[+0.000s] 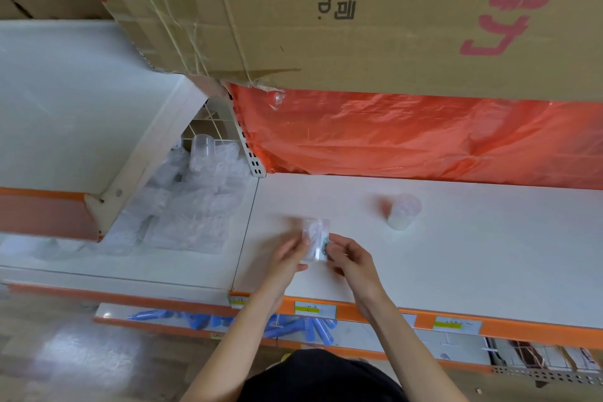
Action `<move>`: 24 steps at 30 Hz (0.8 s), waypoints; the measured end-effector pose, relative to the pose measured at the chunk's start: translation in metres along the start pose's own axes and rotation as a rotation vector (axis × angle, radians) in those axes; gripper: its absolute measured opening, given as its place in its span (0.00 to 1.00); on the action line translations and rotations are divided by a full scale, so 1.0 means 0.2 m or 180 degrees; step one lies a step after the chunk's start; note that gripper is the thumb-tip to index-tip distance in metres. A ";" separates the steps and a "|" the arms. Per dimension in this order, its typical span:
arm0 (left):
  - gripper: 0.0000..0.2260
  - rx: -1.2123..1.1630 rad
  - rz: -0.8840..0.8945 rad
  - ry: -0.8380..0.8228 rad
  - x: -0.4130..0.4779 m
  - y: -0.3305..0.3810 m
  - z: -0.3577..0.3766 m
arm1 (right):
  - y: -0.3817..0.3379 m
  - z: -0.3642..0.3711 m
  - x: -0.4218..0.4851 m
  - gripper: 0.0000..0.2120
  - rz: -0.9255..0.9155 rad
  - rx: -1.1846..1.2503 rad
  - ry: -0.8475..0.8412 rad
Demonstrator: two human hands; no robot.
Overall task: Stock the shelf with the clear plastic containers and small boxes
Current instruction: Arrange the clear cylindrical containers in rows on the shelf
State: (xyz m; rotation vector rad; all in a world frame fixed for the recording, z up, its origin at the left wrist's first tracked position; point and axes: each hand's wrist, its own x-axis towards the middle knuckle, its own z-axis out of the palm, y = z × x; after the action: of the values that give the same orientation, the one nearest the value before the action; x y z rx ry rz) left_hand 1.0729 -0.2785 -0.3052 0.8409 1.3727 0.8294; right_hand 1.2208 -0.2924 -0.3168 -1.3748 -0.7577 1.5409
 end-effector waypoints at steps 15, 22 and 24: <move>0.07 0.0197 0.0149 0.0003 -0.02 0.00 0.00 | 0.01 0.02 -0.02 0.14 -0.0028 -0.0028 -0.0087; 0.15 -0.0028 0.0192 0.0005 -0.01 0.00 -0.04 | 0.02 -0.01 -0.02 0.17 -0.0157 -0.0126 -0.0367; 0.17 -0.0135 0.0266 0.0034 -0.01 0.00 -0.05 | 0.01 -0.01 -0.01 0.17 -0.0161 -0.0158 -0.0447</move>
State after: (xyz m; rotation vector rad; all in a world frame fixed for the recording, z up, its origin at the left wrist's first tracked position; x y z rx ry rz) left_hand 1.0636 -0.2794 -0.3049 0.8666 1.3322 0.9255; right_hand 1.2227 -0.2962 -0.3186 -1.2831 -0.9155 1.6007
